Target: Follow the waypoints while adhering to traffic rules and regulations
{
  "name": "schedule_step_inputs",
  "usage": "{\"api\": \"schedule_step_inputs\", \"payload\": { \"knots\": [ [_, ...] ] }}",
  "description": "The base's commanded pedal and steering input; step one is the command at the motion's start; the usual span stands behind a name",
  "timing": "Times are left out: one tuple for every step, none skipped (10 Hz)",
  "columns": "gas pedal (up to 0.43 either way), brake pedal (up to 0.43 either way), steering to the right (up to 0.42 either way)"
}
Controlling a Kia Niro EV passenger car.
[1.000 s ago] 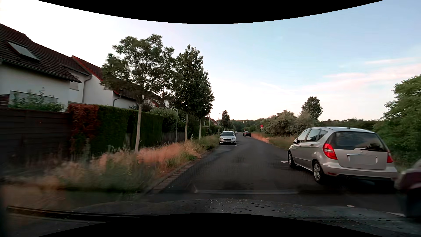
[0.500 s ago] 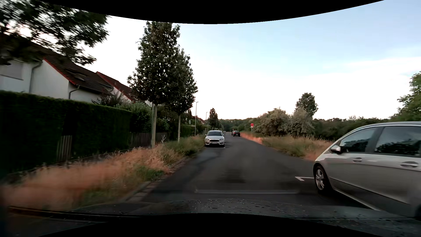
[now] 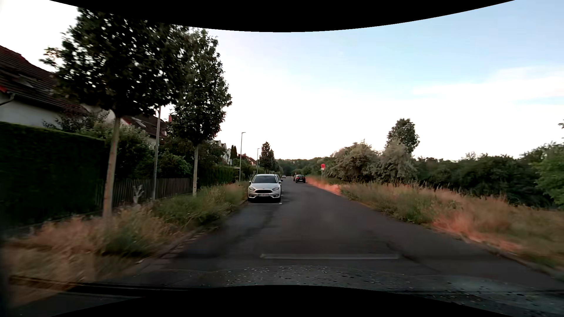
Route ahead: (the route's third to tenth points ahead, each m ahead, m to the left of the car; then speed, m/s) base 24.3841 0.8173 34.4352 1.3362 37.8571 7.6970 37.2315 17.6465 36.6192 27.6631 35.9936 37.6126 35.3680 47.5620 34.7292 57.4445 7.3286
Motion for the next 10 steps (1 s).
{"api": "schedule_step_inputs", "payload": {
  "knots": [
    [0.0,0.0,0.077],
    [0.0,0.0,0.076],
    [0.0,0.0,0.075],
    [0.0,0.0,0.067],
    [0.0,0.0,0.056],
    [0.0,0.0,0.045],
    [0.0,0.0,0.031],
    [0.0,0.0,0.016],
    [0.0,0.0,0.007],
    [0.0,0.0,0.001]
  ]
}}
